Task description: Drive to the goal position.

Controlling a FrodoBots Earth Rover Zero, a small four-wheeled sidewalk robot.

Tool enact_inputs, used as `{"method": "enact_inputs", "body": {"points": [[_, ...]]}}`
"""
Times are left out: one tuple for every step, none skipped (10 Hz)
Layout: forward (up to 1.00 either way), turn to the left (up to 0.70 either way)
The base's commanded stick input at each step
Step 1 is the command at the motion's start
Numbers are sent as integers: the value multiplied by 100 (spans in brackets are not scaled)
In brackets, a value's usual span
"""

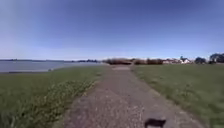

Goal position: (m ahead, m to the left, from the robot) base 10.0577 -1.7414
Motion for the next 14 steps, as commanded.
{"method": "enact_inputs", "body": {"points": [[70, -27], [70, -23], [70, -6], [70, 0], [70, 0], [70, 0], [70, 0], [70, 0], [70, 0], [70, 0], [70, 0], [70, 0], [70, 0], [70, 0]]}}
